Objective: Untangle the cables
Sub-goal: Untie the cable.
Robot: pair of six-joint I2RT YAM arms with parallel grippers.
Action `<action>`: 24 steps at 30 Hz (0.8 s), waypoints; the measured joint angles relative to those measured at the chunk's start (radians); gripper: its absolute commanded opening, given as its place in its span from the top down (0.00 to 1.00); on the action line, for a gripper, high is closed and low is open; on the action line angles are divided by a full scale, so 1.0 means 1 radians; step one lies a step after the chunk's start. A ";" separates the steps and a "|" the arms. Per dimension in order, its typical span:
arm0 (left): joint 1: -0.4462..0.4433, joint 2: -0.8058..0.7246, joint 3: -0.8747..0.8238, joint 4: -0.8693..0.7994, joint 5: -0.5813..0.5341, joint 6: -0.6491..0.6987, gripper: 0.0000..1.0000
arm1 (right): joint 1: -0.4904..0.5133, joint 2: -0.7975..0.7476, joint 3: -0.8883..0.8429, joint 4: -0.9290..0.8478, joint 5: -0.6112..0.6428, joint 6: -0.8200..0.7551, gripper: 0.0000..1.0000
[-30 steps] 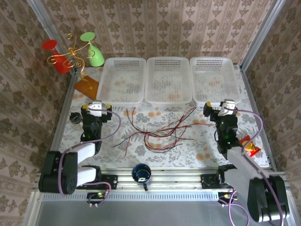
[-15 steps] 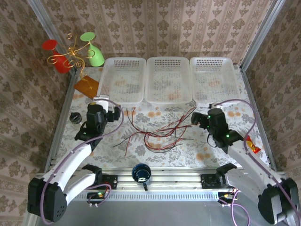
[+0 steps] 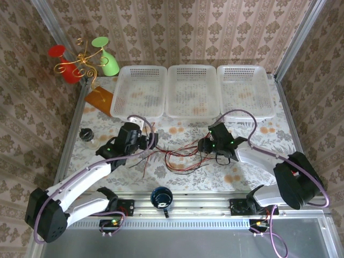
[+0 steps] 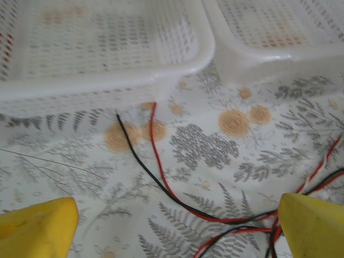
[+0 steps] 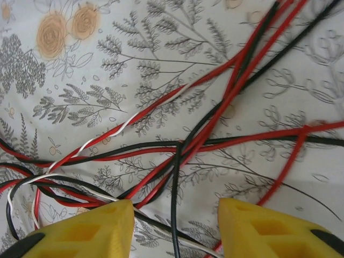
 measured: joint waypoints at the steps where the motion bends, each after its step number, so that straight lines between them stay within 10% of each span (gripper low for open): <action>1: -0.012 0.014 0.000 0.002 0.002 -0.013 0.06 | 0.002 0.021 0.007 0.011 -0.010 0.004 0.61; 24: -0.076 0.100 0.003 0.031 0.036 -0.101 0.09 | 0.003 0.146 0.077 -0.023 -0.050 0.039 0.68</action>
